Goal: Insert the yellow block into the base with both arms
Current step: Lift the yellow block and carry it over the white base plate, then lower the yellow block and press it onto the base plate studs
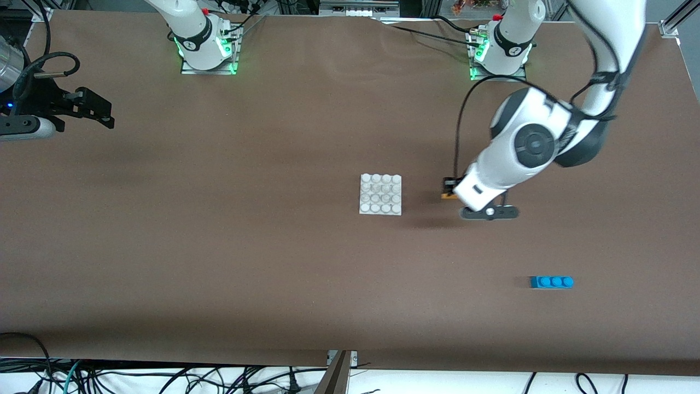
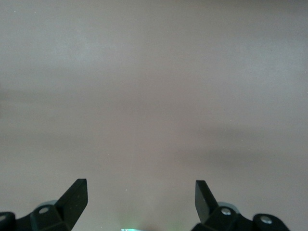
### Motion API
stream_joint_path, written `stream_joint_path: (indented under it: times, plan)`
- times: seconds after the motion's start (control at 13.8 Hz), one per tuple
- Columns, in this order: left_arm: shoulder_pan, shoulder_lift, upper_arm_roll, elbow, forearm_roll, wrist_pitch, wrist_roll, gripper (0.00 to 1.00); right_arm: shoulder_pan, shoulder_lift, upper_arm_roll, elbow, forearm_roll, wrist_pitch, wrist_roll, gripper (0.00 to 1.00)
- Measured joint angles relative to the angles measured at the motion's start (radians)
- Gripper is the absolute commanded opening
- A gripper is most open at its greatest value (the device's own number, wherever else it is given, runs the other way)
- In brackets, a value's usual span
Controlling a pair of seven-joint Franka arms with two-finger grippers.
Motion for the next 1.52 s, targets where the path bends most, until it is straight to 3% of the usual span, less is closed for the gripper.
stream_joint_path:
  times: [0.22,0.51,1.52]
  plan:
    - [-0.158,0.125,0.051,0.133,0.0,-0.001,-0.128,0.34,0.0,0.0,0.0,0.0,0.0,0.0,0.0,0.99]
    - [-0.339,0.265,0.181,0.195,0.0,0.023,-0.174,0.34,0.0,0.0,0.0,0.0,0.0,0.0,0.0,0.99]
    - [-0.418,0.284,0.188,0.225,0.0,0.003,-0.241,0.34,0.0,0.0,-0.001,0.0,0.0,0.0,0.0,0.99]
